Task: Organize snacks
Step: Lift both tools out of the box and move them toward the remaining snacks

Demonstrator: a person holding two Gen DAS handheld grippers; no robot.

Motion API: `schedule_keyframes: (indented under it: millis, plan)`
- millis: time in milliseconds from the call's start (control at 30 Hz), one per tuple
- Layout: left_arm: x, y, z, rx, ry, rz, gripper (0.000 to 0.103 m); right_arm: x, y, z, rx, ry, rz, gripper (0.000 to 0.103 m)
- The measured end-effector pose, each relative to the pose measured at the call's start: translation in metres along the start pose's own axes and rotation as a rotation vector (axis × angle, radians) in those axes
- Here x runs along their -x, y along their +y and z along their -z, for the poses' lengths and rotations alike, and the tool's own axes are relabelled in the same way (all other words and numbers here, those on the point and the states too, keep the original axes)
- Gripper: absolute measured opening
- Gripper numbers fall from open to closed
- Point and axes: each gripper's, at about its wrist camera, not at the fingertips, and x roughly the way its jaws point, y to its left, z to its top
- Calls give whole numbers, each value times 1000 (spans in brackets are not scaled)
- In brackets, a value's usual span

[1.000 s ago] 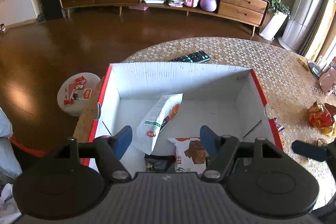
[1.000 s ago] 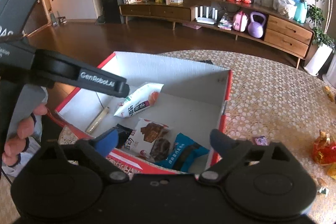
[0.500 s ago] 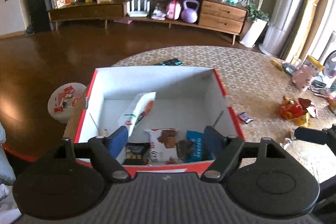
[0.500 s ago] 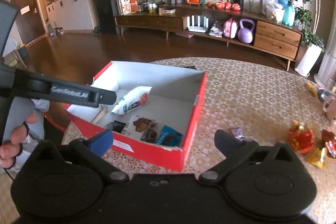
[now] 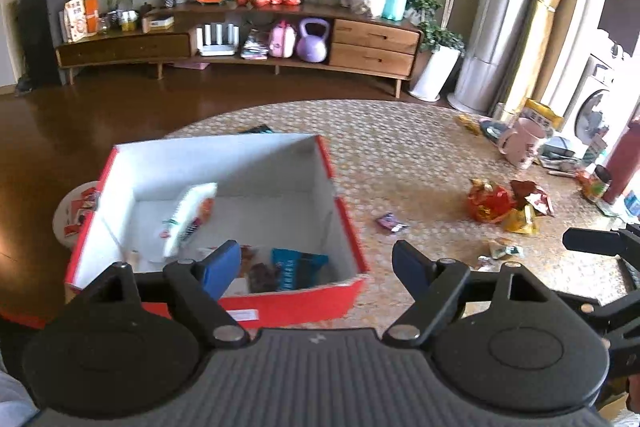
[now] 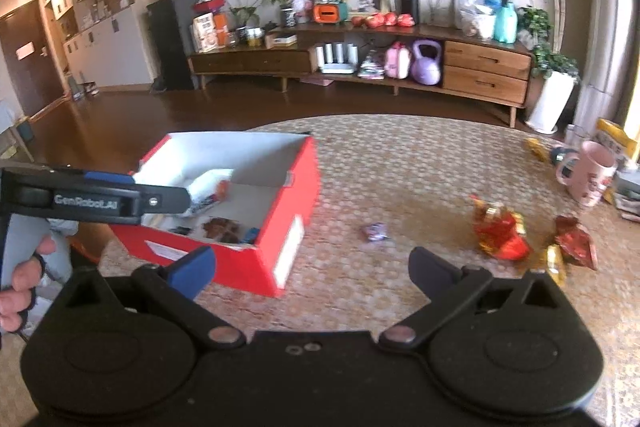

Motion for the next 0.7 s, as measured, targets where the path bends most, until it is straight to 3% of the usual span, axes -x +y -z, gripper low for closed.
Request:
schedule_keyframes:
  millis: [433,700]
  plan:
    - [-36,-81,21,-92,47,116,83,12,-82,27,-48,11,86,103]
    - [-69,-126,38,-158,89,141,83,-3,-135,41,-88,35,142,103]
